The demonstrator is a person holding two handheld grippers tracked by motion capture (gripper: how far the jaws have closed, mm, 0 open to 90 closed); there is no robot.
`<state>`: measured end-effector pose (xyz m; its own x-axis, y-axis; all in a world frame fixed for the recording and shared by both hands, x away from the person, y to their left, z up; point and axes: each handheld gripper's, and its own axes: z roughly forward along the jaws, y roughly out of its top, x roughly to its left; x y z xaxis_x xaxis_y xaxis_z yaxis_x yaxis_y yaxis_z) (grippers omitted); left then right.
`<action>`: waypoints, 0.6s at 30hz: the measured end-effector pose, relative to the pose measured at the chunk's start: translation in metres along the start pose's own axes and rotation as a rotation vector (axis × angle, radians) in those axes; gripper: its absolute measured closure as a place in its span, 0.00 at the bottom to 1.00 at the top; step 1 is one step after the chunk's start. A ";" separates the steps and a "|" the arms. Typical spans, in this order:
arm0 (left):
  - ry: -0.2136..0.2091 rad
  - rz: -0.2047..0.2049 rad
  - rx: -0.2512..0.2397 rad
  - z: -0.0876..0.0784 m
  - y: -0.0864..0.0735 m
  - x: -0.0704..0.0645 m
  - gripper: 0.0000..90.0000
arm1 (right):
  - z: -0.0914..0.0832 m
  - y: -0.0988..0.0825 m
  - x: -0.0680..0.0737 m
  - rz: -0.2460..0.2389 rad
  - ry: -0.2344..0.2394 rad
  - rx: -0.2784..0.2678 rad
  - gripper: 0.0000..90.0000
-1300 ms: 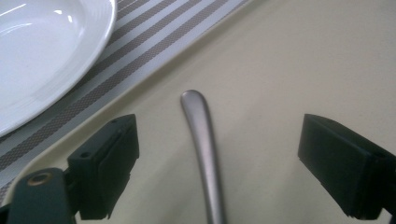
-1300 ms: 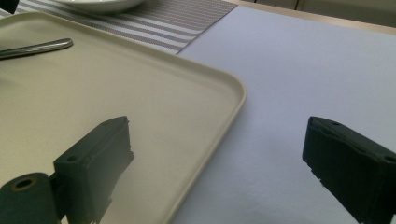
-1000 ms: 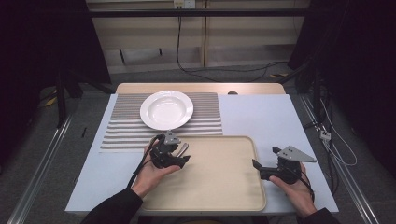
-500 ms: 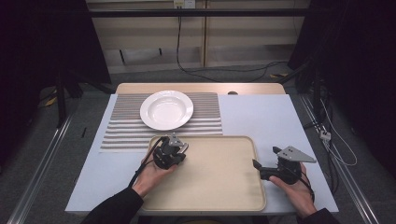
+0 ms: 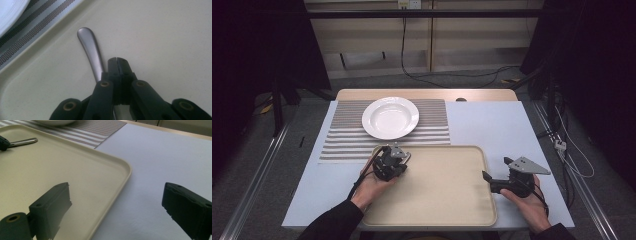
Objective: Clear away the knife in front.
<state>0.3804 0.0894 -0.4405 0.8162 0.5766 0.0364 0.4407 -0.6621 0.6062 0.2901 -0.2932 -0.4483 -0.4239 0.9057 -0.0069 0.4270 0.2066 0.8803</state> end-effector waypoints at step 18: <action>-0.007 -0.016 0.018 -0.004 -0.003 0.008 1.00 | 0.000 0.000 0.000 0.003 -0.001 0.002 0.09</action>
<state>0.3843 0.0977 -0.4387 0.8117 0.5837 0.0214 0.4602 -0.6616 0.5920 0.2900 -0.2933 -0.4483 -0.4220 0.9066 -0.0049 0.4299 0.2048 0.8794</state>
